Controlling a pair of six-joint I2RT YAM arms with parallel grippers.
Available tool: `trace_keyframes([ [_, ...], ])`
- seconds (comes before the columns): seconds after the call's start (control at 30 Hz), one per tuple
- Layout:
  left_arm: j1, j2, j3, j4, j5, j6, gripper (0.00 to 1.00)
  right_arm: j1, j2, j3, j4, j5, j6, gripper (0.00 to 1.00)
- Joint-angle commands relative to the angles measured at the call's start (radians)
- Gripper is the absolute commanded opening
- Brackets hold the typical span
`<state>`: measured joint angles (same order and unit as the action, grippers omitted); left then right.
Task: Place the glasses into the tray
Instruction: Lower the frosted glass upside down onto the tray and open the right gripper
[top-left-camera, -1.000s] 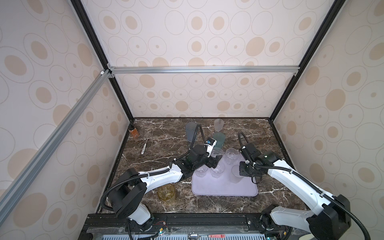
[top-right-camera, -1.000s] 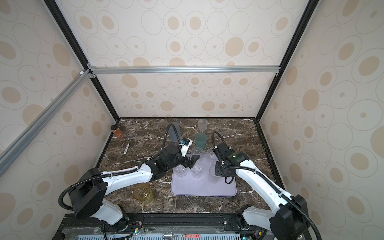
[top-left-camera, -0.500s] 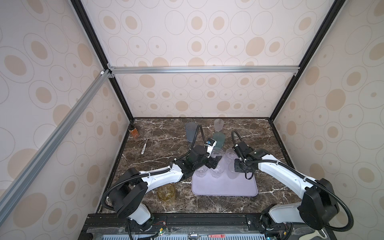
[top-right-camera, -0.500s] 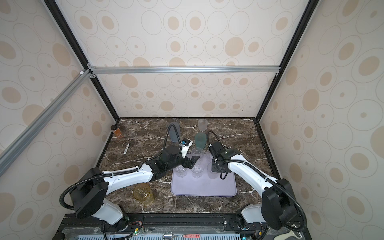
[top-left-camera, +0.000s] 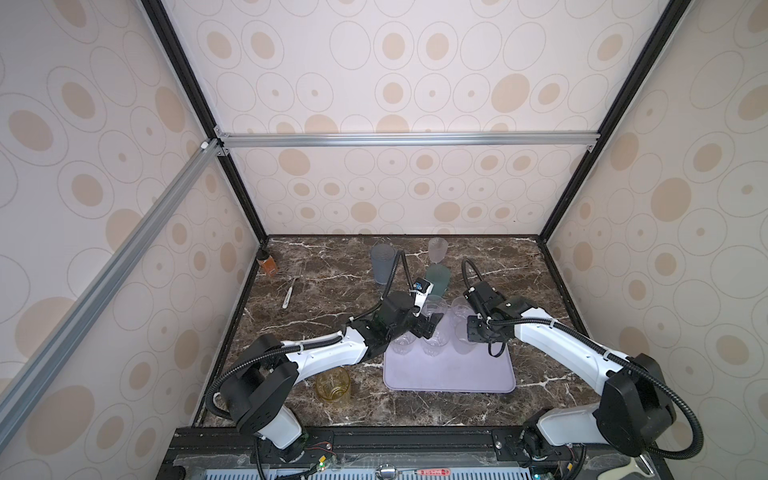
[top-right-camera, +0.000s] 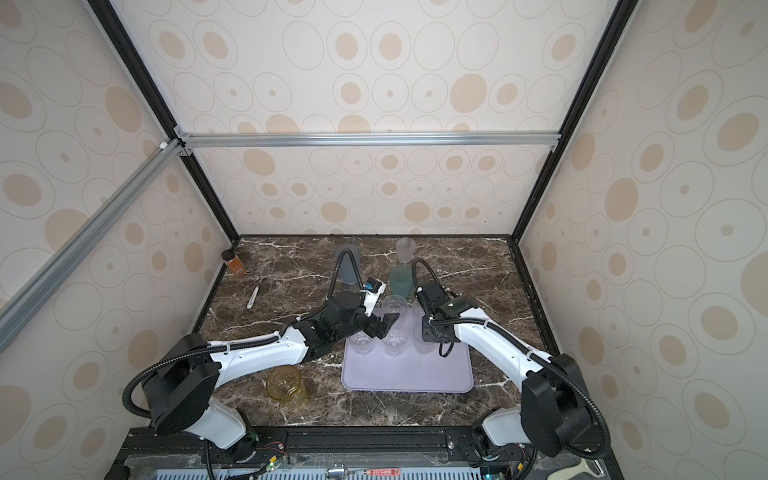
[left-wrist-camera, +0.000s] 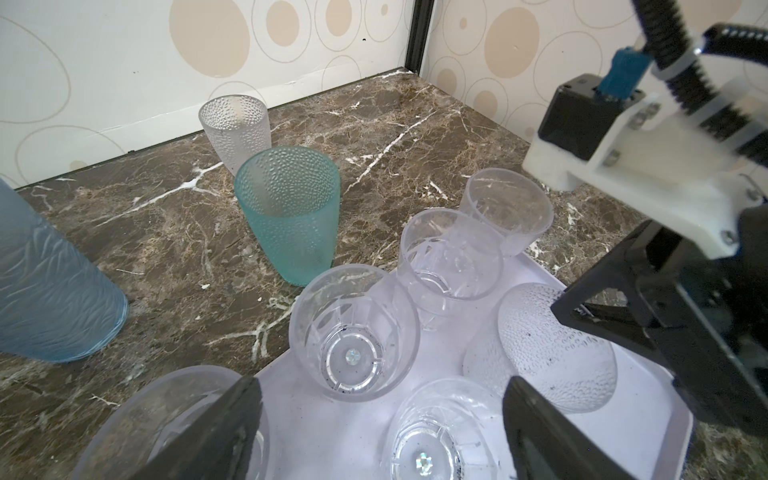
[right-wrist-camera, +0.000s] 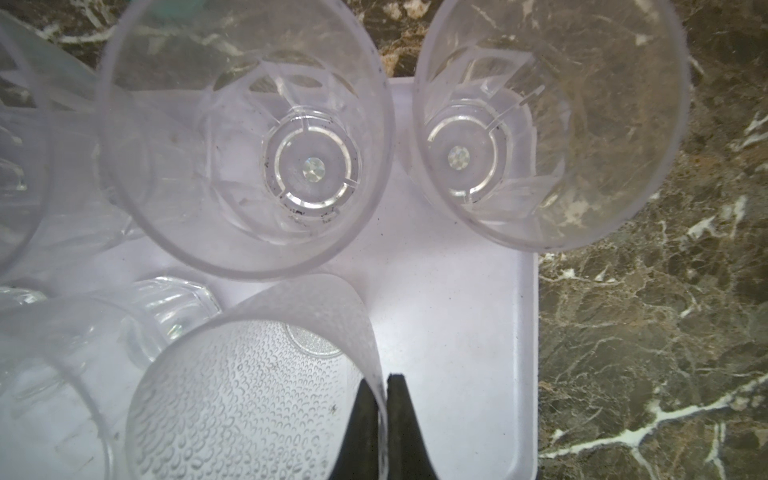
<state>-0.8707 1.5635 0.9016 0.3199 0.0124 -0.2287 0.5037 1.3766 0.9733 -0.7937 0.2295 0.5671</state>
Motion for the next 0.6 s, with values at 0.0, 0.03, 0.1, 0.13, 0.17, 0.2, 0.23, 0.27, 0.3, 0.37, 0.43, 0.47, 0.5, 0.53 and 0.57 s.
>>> trace_keyframes([
  [0.0, -0.007, 0.007, 0.025, -0.002, -0.012, 0.017, 0.91, -0.002, 0.022, 0.017, -0.09, 0.017, -0.019, 0.0],
  [0.03, -0.006, 0.006, 0.024, -0.001, -0.012, 0.015, 0.91, -0.006, 0.022, 0.015, -0.09, 0.017, -0.022, 0.0],
  [0.1, -0.007, 0.006, 0.022, -0.001, -0.011, 0.014, 0.91, -0.009, 0.018, 0.015, -0.09, 0.014, -0.023, 0.0],
  [0.13, -0.007, 0.006, 0.022, -0.002, -0.011, 0.016, 0.91, -0.011, 0.018, 0.018, -0.09, 0.014, -0.024, 0.0],
  [0.17, -0.007, 0.005, 0.022, -0.003, -0.012, 0.017, 0.91, -0.011, 0.015, 0.021, -0.09, 0.014, -0.024, 0.0],
  [0.2, -0.007, 0.004, 0.022, -0.002, -0.012, 0.018, 0.91, -0.013, 0.017, 0.025, -0.09, 0.013, -0.026, 0.0],
  [0.23, -0.007, 0.004, 0.023, -0.004, -0.012, 0.019, 0.91, -0.012, 0.02, 0.027, -0.09, 0.009, -0.028, 0.0],
  [0.27, -0.007, 0.004, 0.023, -0.005, -0.014, 0.021, 0.91, -0.012, 0.026, 0.027, -0.09, 0.002, -0.028, 0.0],
  [0.3, -0.006, 0.004, 0.022, -0.004, -0.015, 0.023, 0.91, -0.013, 0.03, 0.027, -0.091, -0.002, -0.028, 0.0],
  [0.37, -0.006, 0.004, 0.022, -0.004, -0.016, 0.021, 0.91, -0.013, 0.036, 0.021, -0.088, -0.01, -0.024, 0.0],
  [0.43, -0.007, 0.005, 0.02, -0.003, -0.015, 0.017, 0.91, -0.012, 0.039, 0.021, -0.091, -0.017, -0.024, 0.02],
  [0.47, -0.007, 0.004, 0.021, -0.002, -0.014, 0.016, 0.91, -0.012, 0.038, 0.023, -0.091, -0.021, -0.022, 0.04],
  [0.5, -0.007, 0.005, 0.02, -0.002, -0.014, 0.015, 0.91, -0.013, 0.036, 0.027, -0.093, -0.022, -0.023, 0.06],
  [0.53, -0.006, 0.004, 0.022, -0.002, -0.014, 0.014, 0.91, -0.013, 0.035, 0.033, -0.097, -0.021, -0.022, 0.09],
  [0.57, -0.007, 0.004, 0.022, -0.005, -0.014, 0.016, 0.91, -0.013, 0.034, 0.04, -0.103, -0.021, -0.023, 0.1],
])
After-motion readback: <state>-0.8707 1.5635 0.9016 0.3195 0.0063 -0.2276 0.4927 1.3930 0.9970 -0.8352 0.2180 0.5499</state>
